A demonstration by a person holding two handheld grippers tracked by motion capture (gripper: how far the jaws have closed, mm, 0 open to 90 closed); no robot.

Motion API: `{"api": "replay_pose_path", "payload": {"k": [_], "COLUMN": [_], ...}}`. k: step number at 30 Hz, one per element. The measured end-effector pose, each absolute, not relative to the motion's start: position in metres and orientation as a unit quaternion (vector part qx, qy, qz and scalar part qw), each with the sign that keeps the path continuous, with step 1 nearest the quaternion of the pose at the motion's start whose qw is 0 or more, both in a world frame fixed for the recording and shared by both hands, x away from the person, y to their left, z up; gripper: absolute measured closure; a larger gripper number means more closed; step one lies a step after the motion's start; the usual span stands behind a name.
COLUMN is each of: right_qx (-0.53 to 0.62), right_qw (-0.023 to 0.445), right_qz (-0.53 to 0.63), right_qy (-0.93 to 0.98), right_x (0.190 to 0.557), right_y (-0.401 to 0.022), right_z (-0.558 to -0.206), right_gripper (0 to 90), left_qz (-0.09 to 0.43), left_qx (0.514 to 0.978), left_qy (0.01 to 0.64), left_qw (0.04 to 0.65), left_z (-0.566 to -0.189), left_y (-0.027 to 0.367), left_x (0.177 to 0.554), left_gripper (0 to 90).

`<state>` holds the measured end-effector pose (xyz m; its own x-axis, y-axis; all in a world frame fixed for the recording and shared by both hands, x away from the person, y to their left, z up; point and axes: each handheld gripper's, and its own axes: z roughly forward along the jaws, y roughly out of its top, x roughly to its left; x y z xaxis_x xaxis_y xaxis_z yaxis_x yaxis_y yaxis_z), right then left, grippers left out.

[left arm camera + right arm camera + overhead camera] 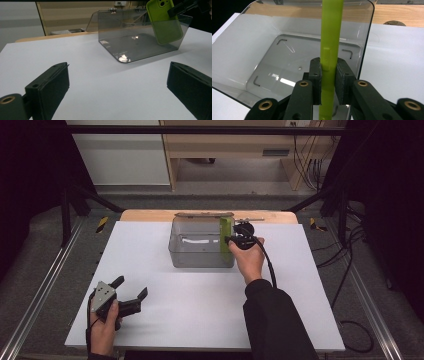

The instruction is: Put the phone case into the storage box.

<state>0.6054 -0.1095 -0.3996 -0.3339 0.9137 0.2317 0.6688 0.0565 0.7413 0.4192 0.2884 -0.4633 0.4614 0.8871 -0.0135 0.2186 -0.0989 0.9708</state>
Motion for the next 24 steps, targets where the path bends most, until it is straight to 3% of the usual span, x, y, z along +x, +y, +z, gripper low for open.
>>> {"api": "replay_pose_path", "payload": {"k": [24], "right_qx": [0.564], "right_qw": [0.160], "right_qz": [0.411], "right_qy": [0.698], "right_x": [0.6108], "right_y": [-0.1094], "right_z": [-0.4025], "right_gripper": [76.8], "left_qz": [0.315], "left_qx": [0.670], "left_qy": [0.413], "left_qw": [0.531], "left_z": [-0.4633], "left_y": [0.2890], "left_x": [0.4192], "left_gripper": [4.2]}}
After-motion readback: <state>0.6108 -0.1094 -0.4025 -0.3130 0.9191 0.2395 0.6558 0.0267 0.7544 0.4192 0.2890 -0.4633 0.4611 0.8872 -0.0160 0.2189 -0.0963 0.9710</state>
